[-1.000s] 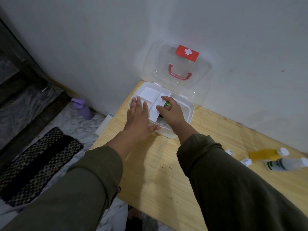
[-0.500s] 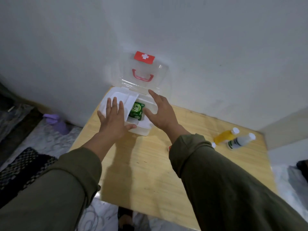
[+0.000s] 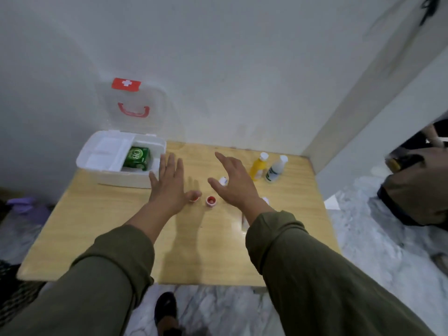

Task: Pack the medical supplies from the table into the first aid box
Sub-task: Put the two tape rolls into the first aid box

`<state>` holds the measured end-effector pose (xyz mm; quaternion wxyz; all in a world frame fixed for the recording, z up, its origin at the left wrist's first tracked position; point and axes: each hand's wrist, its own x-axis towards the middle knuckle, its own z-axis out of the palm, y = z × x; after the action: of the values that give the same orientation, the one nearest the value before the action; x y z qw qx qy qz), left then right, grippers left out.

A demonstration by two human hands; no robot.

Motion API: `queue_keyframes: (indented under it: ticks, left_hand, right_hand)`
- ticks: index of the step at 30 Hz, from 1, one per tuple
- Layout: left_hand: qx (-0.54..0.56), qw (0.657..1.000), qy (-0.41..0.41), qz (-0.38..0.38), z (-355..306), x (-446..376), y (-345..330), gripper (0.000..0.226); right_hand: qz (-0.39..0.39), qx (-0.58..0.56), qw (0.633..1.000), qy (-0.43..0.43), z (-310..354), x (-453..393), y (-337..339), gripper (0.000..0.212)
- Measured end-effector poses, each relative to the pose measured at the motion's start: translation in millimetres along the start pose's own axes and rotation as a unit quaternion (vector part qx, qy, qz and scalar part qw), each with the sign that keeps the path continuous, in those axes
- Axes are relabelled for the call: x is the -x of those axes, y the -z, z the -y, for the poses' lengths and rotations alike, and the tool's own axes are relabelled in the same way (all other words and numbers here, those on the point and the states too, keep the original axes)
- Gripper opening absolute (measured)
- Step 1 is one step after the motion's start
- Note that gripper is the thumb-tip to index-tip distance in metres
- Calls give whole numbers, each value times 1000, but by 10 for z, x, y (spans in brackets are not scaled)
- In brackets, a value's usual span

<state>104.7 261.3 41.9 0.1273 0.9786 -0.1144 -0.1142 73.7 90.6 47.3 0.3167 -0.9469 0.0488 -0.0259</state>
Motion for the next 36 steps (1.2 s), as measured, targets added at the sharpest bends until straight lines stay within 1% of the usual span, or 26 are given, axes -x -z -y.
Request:
queue_keyframes:
  ticks: [4, 9, 13, 18, 21, 26, 31, 36]
  left_hand:
    - [10, 999, -33, 13, -399, 159, -165, 102]
    - [13, 998, -57, 29, -589, 267, -309, 98]
    - [-12, 995, -70, 64, -533, 209, -380, 99]
    - [-59, 989, -110, 81, -201, -68, -365, 99]
    - [-73, 985, -122, 99, -29, -166, -396, 97]
    - [-52, 980, -143, 126, 128, -306, -529, 94]
    - [-21, 983, -152, 102, 216, -398, -664, 86]
    - [11, 983, -166, 83, 258, -467, -745, 69]
  right_hand:
    - [-21, -1, 1000, -19, -338, 319, 204, 66]
    - [-13, 20, 999, -35, -611, 579, 258, 72]
    - [-15, 23, 998, -59, -656, 679, 65, 78]
    - [-19, 3, 995, -102, -506, 594, -299, 82]
    - [-16, 14, 994, -110, -406, 533, -488, 79]
    - [-5, 35, 988, -147, -385, 422, -669, 74]
    - [-2, 85, 983, -161, -398, 362, -849, 65]
    - [-36, 67, 982, -171, -422, 297, -937, 52]
